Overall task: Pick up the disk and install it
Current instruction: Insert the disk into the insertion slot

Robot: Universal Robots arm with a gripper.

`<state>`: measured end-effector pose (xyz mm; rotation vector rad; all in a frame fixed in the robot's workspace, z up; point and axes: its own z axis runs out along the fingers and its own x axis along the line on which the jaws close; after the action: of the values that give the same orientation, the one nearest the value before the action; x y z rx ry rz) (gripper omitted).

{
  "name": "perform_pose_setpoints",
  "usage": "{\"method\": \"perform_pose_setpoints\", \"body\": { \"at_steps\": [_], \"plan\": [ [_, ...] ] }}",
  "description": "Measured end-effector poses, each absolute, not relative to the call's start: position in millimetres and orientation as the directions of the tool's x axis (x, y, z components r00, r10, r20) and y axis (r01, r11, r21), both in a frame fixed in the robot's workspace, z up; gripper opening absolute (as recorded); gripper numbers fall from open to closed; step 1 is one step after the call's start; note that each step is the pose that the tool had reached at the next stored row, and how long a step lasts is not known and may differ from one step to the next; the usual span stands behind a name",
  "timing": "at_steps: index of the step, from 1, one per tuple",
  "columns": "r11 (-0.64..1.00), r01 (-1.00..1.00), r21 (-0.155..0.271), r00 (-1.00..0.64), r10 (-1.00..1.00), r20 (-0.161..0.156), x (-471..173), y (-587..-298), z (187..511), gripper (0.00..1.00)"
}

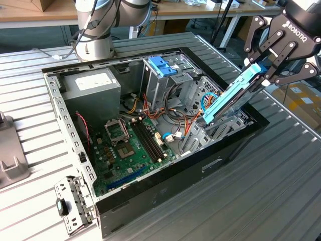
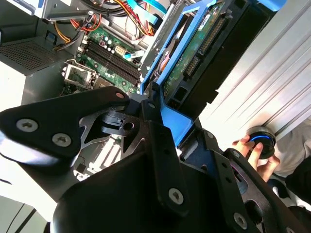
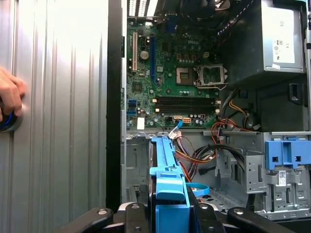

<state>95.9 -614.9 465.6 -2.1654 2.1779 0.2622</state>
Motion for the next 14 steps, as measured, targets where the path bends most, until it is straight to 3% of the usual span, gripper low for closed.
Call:
{"method": "perform_pose_setpoints", "body": {
  "at_steps": [14],
  "plan": [
    [-0.001, -0.997, 0.079, -0.012, -0.987, -0.161, 98.5, -610.0, 458.4, 0.37]
  ]
}}
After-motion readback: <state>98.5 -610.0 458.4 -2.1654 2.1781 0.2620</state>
